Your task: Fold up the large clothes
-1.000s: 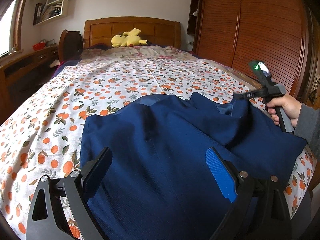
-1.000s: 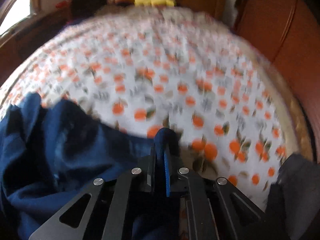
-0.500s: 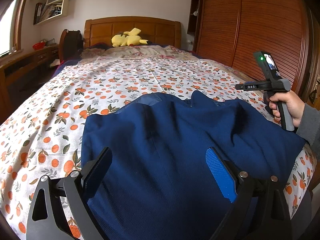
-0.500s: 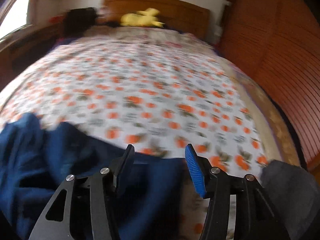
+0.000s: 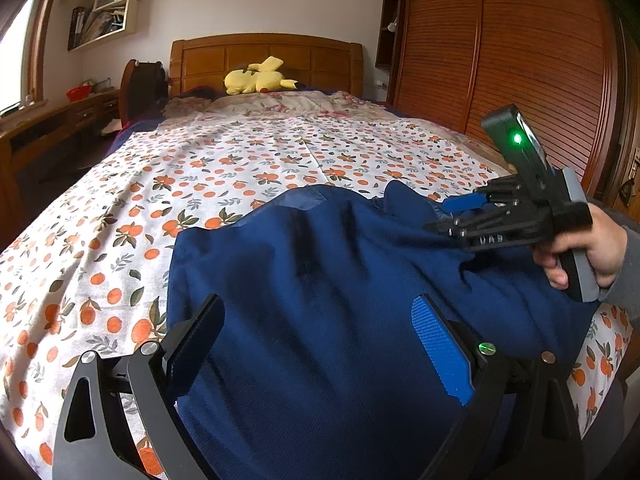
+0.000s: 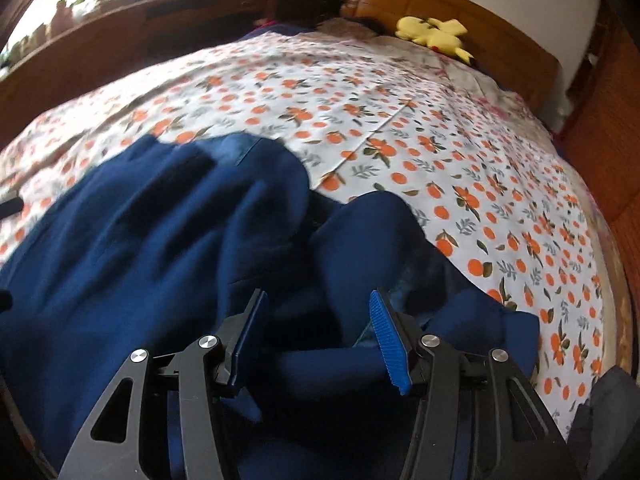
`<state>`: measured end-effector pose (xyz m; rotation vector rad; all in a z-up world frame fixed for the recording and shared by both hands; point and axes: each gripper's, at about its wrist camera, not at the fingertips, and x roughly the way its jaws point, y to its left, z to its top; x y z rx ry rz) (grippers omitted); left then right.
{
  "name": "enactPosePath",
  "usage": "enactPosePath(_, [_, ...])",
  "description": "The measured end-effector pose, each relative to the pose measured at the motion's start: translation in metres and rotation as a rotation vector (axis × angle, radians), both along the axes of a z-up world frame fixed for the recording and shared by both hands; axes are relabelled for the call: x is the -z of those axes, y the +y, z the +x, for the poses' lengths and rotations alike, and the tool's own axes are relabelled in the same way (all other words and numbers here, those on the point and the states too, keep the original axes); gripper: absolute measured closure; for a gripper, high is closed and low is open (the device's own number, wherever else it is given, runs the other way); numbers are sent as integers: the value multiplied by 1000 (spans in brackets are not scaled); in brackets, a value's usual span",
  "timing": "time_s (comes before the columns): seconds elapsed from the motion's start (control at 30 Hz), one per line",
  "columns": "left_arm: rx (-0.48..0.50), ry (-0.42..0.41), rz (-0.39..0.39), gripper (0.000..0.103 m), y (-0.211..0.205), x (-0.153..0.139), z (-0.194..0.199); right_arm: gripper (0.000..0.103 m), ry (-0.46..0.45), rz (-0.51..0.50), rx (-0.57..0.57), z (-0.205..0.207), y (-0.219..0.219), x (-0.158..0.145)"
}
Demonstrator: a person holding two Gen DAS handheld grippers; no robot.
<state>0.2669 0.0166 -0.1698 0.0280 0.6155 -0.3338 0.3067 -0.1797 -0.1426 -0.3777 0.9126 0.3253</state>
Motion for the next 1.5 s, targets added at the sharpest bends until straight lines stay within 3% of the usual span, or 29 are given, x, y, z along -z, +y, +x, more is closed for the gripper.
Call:
enactPosePath(0.17, [1, -1, 1, 7, 1, 0, 0, 52, 7, -46, -33, -5, 11, 7])
enactPosePath(0.3, [1, -1, 1, 7, 2, 0, -1, 53, 67, -62, -56, -2, 17, 19])
enactPosePath(0.47, [2, 0, 2, 7, 1, 0, -1, 61, 118, -61, -63, 2, 18, 29])
enactPosePath(0.6, [2, 0, 0, 7, 1, 0, -1, 93, 153, -41, -57, 6, 15, 29])
enactPosePath(0.73, [3, 0, 2, 7, 1, 0, -1, 101, 118, -28, -43, 10, 8, 22])
enactPosePath(1.0, [3, 0, 1, 7, 2, 0, -1, 101, -125, -68, 37, 26, 10, -15])
enactPosePath(1.13, [4, 1, 5, 7, 1, 0, -1, 100, -122, -87, 60, 39, 18, -11])
enactPosePath(1.23, [4, 5, 6, 7, 1, 1, -1, 99, -156, -127, 140, 52, 13, -12])
enactPosePath(1.3, [5, 5, 10, 7, 1, 1, -2, 88, -160, -90, 198, 58, -1, -20])
enactPosePath(1.43, [8, 5, 11, 7, 0, 0, -4, 84, -152, -54, 225, 45, -28, -35])
enactPosePath(1.47, [11, 5, 11, 7, -1, 0, -6, 79, -149, -38, 236, 36, -38, -39])
enactPosePath(1.5, [18, 4, 12, 7, -2, 0, -8, 67, -149, -26, 245, 26, -46, -43])
